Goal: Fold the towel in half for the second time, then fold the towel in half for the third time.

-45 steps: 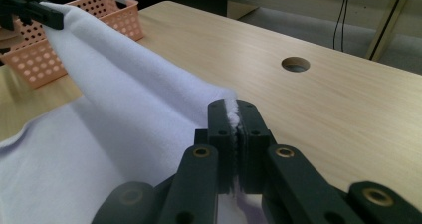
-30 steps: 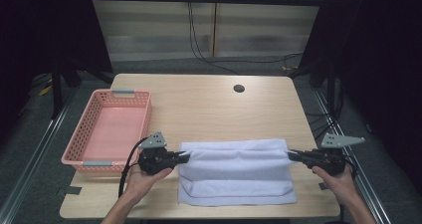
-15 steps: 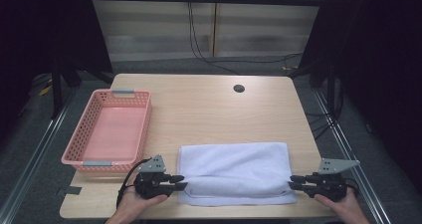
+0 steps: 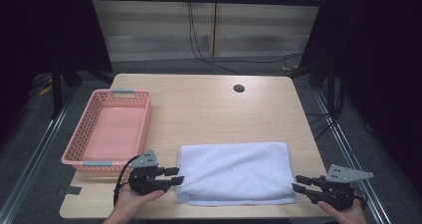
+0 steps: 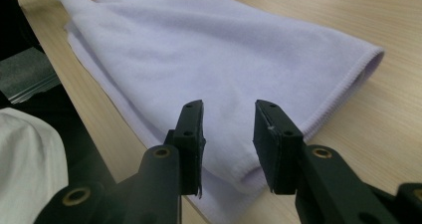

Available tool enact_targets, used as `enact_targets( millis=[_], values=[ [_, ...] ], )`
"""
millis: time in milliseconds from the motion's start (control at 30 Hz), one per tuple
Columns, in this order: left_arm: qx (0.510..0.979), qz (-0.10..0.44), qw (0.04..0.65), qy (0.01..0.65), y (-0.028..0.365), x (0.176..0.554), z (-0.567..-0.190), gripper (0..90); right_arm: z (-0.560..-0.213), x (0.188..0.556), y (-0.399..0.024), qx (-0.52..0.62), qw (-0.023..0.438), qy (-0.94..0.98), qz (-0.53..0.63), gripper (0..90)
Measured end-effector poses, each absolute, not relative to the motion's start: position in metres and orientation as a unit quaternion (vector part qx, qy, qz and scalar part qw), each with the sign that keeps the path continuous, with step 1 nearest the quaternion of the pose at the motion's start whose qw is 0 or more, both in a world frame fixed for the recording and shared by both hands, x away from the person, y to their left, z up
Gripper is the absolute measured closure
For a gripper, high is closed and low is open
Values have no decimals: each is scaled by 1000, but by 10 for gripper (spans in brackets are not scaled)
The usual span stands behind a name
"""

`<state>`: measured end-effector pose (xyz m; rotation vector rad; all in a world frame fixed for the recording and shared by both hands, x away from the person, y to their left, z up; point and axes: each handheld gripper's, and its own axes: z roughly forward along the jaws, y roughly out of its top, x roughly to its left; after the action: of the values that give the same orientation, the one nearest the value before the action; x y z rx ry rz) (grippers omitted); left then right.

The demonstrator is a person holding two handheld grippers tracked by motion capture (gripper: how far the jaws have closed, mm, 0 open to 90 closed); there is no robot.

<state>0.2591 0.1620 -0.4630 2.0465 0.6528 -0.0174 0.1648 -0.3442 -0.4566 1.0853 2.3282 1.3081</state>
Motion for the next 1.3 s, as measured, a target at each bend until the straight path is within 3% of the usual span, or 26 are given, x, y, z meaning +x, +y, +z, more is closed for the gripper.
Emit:
enact_targets(
  millis=[333, 533, 700, 1300],
  values=[
    [854, -3, 435, 285, 127, 311, -479, 585, -466, 185, -267, 338, 83, 832, 433, 589],
    [859, 13, 414, 300, 122, 323, -489, 592, -479, 211, -221, 307, 40, 858, 409, 509],
    [861, 12, 407, 304, 119, 323, -497, 581, -491, 226, -193, 301, 31, 872, 384, 436],
    [870, -9, 404, 284, 89, 323, -497, 537, -493, 203, -229, 306, 58, 878, 364, 420]
  ],
)
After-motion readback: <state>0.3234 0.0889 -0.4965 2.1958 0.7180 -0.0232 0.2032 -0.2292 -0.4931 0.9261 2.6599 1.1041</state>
